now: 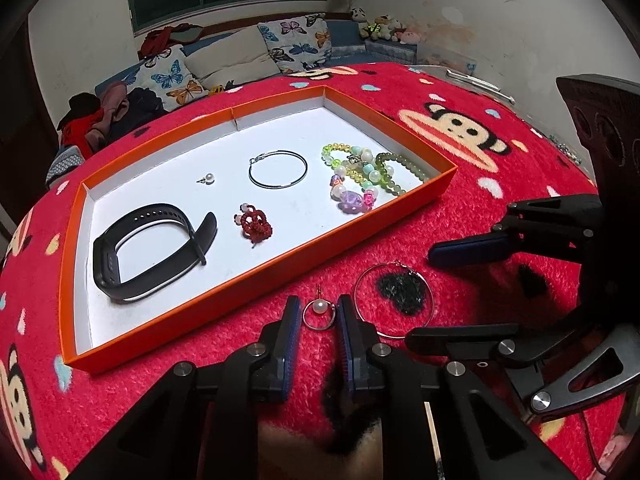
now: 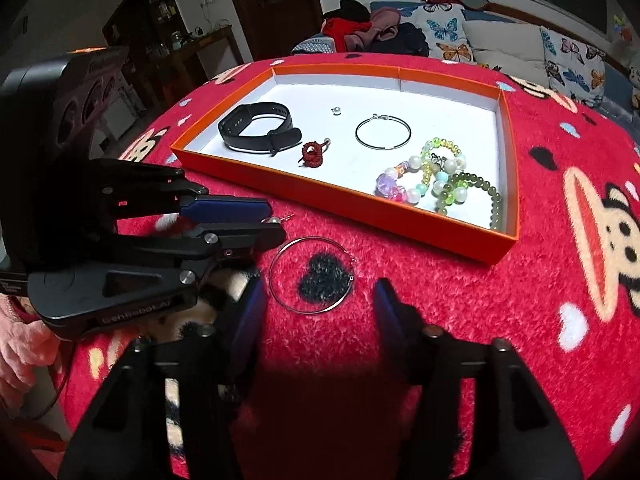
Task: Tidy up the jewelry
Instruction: 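Grasp the pearl drop earring with the left gripper while the right moves toward the silver hoop, then lift the pearl drop earring with the left gripper while the right grasps a pearl stud earring, then carry both earrings over the tray and open both grippers to drop them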
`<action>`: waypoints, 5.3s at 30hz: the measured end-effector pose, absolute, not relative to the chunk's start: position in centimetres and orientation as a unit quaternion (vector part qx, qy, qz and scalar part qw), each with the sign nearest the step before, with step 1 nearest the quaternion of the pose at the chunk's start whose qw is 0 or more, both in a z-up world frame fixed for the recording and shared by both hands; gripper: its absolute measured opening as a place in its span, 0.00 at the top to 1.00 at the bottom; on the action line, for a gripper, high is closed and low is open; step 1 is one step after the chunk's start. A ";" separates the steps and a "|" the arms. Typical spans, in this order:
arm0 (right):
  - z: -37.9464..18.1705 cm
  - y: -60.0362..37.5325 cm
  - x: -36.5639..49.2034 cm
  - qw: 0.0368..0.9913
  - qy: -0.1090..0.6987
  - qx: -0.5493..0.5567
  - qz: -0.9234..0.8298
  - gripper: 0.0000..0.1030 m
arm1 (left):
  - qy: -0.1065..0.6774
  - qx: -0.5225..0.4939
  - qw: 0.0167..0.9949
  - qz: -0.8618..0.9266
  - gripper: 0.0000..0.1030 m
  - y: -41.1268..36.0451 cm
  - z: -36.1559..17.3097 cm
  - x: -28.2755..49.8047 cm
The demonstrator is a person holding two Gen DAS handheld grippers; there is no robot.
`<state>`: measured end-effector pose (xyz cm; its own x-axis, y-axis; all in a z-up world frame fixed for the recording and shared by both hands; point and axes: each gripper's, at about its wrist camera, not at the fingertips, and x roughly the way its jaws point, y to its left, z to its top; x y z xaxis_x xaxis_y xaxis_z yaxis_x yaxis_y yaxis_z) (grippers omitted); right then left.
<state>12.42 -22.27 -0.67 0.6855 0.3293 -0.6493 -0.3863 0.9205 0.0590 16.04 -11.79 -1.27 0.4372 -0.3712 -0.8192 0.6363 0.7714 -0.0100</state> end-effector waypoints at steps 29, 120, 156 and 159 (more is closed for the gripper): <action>-0.4 -21.9 11.4 0.918 0.342 -0.048 0.193 0.45 | 0.405 0.146 0.849 -0.306 0.82 -9.5 1.4 13.2; 0.5 -13.9 13.1 0.851 0.343 -0.179 0.354 0.73 | 0.452 0.110 0.856 -0.227 0.82 -1.4 0.4 13.8; 3.6 -20.9 18.2 0.925 0.322 -0.065 0.192 0.91 | 0.455 0.113 0.855 -0.220 0.82 -3.8 0.9 21.9; 3.2 -20.9 18.5 0.923 0.327 -0.066 0.192 0.89 | 0.457 0.112 0.854 -0.221 0.82 -3.9 0.8 21.9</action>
